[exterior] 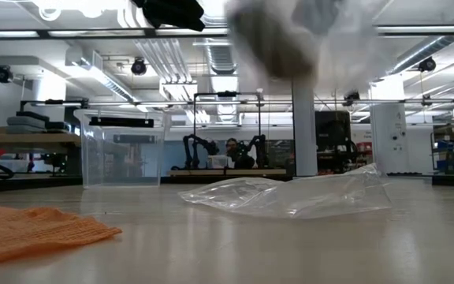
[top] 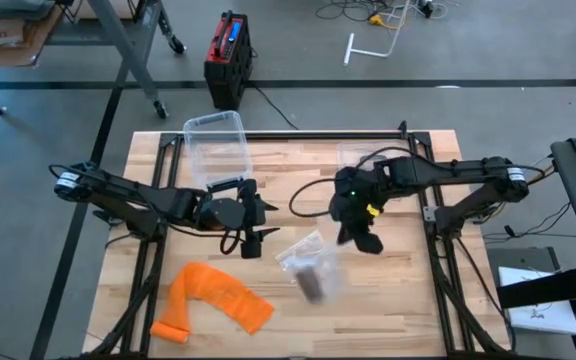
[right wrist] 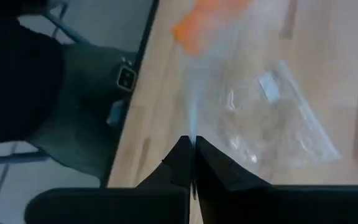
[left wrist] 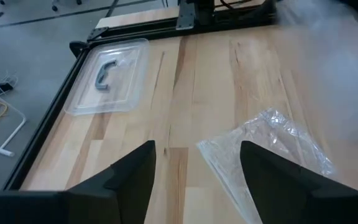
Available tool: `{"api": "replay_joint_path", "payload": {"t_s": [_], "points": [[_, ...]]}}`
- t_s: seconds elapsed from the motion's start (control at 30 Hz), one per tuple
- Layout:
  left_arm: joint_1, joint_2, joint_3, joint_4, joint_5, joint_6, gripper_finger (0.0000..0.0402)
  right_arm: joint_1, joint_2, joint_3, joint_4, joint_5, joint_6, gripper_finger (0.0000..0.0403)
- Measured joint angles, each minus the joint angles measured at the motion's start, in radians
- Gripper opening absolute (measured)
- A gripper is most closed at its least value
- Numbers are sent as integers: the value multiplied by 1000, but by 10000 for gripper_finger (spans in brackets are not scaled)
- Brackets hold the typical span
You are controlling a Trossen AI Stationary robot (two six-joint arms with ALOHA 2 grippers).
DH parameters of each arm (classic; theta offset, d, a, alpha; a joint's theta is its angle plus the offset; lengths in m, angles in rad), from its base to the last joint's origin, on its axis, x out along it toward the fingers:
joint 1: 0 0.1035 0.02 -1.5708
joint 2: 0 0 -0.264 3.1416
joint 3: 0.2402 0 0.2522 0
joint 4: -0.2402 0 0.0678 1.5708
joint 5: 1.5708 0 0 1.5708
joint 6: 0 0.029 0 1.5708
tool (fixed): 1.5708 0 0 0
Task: Roll bandage
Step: Put the transparent zip bag with rolled brown bandage into the transparent container
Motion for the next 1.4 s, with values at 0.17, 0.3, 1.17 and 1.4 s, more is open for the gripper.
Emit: {"api": "replay_joint_path", "payload": {"t_s": [0.17,0.3,1.17,1.4], "points": [[0,0,0,0,0,0,218,-48,0,40,-254,510,16,2],[0,0,0,0,0,-8,213,-76,0,42,-370,883,69,2],[70,270,100,465,61,140,234,22,7,42,-82,549,-87,2],[106,375,215,334,139,104,239,70,7,53,-60,550,-102,2]]}}
